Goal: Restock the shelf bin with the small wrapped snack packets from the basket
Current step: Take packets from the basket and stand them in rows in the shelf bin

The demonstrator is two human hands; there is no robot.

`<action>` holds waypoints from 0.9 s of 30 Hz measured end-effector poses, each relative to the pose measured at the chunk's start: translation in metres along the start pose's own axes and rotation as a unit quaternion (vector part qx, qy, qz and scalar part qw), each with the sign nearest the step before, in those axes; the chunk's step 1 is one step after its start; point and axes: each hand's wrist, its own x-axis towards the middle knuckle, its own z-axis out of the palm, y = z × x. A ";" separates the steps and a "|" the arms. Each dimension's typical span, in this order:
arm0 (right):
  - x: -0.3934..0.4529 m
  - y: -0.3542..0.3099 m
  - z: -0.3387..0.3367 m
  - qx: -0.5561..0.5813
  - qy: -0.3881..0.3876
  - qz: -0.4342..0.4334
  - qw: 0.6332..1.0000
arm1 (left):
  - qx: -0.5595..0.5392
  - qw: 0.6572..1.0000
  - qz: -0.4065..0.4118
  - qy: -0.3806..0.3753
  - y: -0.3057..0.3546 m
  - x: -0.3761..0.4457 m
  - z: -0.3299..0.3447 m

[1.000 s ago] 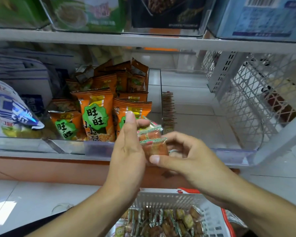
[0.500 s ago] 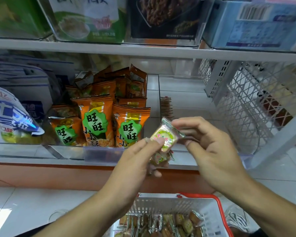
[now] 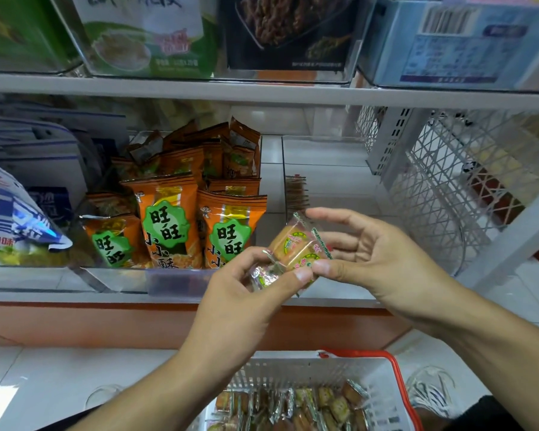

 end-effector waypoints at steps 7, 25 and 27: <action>0.001 0.000 -0.003 -0.021 -0.022 0.015 0.999 | -0.040 0.998 -0.033 0.030 -0.006 0.008 0.003; -0.007 -0.015 -0.016 -0.234 -0.111 -0.009 0.966 | 0.270 0.946 0.137 -0.117 -0.008 0.014 -0.004; -0.006 -0.015 -0.017 -0.250 -0.134 0.005 0.959 | 0.236 0.958 0.122 -0.111 -0.006 0.014 -0.003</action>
